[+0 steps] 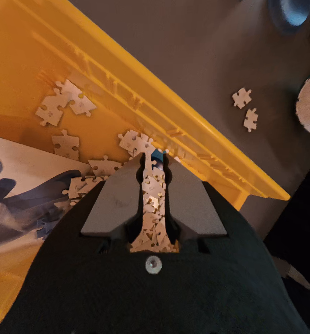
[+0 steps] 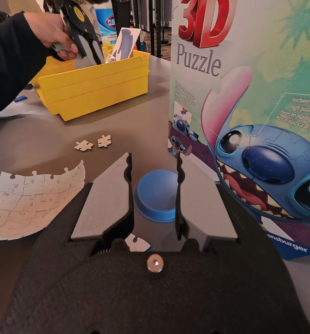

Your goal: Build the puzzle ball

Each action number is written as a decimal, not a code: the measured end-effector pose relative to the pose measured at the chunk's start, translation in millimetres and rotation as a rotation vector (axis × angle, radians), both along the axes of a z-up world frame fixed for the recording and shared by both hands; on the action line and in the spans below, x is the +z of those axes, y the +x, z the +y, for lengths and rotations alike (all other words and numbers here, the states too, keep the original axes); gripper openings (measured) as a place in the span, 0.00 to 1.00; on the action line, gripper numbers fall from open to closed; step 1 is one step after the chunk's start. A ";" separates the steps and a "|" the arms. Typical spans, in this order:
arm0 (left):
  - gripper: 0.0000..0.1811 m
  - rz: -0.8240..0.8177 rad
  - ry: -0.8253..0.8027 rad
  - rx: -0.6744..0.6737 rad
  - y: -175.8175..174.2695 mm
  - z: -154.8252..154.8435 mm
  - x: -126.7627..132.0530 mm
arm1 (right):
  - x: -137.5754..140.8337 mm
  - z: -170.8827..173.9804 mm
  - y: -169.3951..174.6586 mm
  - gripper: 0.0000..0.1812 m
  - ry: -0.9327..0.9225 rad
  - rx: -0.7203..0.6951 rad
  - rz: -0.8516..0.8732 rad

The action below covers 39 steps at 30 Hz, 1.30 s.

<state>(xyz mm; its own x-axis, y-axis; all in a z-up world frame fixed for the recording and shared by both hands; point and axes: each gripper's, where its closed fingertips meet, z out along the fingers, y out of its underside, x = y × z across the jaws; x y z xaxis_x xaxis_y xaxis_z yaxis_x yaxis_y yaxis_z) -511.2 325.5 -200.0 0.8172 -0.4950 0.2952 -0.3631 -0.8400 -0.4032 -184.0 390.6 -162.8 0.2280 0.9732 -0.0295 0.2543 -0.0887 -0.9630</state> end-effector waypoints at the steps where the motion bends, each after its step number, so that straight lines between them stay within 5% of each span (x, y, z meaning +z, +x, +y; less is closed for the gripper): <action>1: 0.09 -0.015 0.028 0.023 -1.4 4.6 6.0 | -0.1 0.1 -0.1 0.26 0.001 0.000 -0.001; 7: 0.09 -0.004 0.015 0.053 -2.2 9.3 0.5 | -1.5 1.1 -0.1 0.25 -0.005 -0.002 -0.002; 14: 0.00 0.104 -0.054 0.070 -2.6 20.4 -38.9 | -4.0 2.0 -0.8 0.25 -0.009 -0.004 -0.010; 19: 0.04 0.126 -0.012 0.117 -16.3 23.9 -27.0 | -3.4 1.9 -0.5 0.25 -0.011 -0.002 -0.006; 23: 0.03 -0.006 -0.042 -0.065 6.2 -14.0 -0.8 | -3.8 1.7 -1.0 0.25 -0.013 0.001 -0.007; 27: 0.04 0.203 -0.093 -0.249 -4.8 -55.1 -20.7 | -2.0 1.5 -0.5 0.25 -0.016 0.002 0.005; 39: 0.17 0.339 -0.084 -0.457 14.5 -61.9 -42.6 | 0.4 0.2 0.3 0.25 -0.005 -0.004 0.008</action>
